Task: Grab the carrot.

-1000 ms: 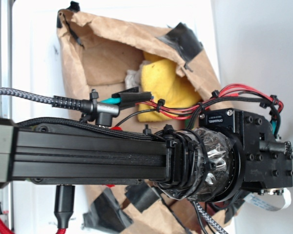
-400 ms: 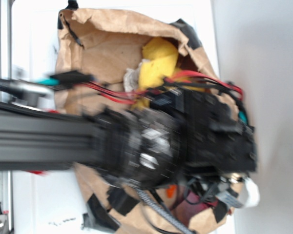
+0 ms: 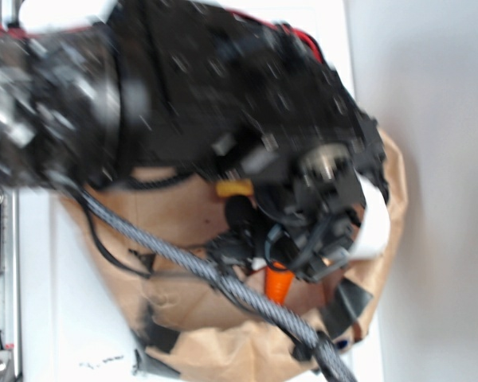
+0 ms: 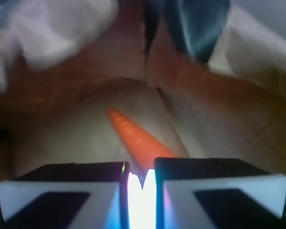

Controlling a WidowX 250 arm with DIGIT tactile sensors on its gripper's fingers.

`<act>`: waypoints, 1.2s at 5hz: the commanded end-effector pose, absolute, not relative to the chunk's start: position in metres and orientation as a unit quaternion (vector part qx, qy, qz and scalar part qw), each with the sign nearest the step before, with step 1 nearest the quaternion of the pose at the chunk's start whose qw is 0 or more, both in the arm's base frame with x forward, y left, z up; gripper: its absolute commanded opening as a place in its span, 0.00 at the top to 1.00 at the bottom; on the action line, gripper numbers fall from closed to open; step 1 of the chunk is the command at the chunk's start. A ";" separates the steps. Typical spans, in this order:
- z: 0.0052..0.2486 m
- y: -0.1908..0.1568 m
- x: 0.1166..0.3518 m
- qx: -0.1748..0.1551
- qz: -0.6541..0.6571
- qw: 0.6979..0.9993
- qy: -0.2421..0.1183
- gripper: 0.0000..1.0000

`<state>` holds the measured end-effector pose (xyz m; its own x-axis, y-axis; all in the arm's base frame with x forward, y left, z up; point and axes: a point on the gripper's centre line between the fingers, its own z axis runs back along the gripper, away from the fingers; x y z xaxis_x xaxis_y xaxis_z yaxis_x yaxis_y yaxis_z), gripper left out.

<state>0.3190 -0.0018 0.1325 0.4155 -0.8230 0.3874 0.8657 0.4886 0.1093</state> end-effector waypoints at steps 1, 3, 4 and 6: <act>0.147 0.013 0.332 -0.030 -0.521 0.825 -0.217 0.32; 0.119 -0.013 0.324 -0.011 -0.484 0.859 -0.165 0.00; 0.114 -0.018 0.307 -0.005 -0.523 0.835 -0.169 0.00; 0.111 -0.029 0.298 0.041 -0.424 0.896 -0.125 0.00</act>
<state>0.2994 -0.0248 0.0923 0.6396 -0.7558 0.1402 0.7454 0.6544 0.1271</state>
